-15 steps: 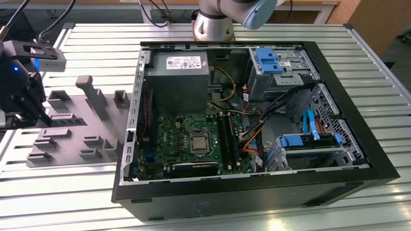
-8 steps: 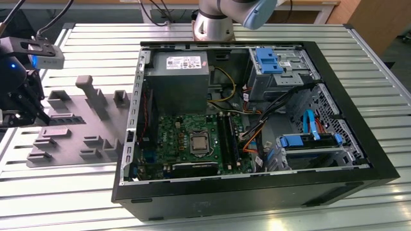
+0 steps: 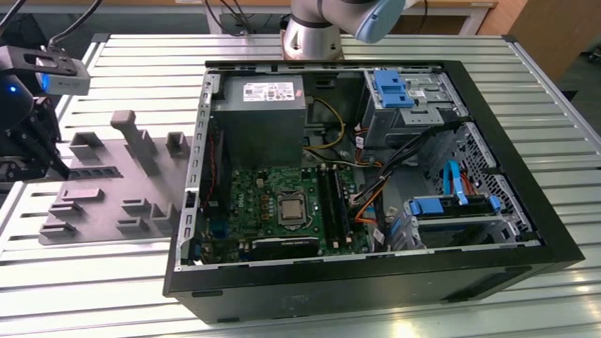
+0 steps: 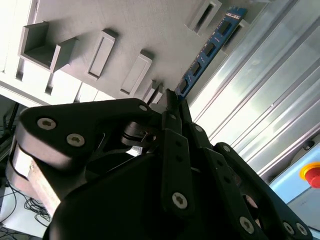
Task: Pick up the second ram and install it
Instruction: 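Pick up the second ram and move it above second insertion slot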
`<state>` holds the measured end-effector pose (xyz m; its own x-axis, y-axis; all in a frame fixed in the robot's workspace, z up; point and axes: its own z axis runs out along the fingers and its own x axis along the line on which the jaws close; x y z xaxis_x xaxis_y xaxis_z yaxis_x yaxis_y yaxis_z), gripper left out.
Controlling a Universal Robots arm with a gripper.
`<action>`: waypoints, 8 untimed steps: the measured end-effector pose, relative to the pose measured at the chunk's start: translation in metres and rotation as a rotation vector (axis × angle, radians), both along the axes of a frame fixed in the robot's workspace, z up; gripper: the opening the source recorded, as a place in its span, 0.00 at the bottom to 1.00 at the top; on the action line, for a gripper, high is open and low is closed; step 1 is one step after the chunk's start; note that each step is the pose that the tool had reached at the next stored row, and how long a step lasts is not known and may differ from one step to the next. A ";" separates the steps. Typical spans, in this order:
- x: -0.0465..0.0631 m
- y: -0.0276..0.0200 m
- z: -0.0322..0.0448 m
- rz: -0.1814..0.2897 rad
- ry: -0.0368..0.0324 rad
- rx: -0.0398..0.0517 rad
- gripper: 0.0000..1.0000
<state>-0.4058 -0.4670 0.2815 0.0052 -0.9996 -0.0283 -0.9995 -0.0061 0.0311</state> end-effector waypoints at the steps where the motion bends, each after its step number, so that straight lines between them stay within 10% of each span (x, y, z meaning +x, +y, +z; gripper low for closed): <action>1: 0.000 0.0000 0.0015 0.000 0.0000 -0.0001 0.14; 8: 0.000 0.0000 0.0110 0.000 0.0000 0.0000 0.14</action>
<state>-0.4058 -0.4670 0.2925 0.0052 -0.9996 -0.0282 -0.9995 -0.0061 0.0311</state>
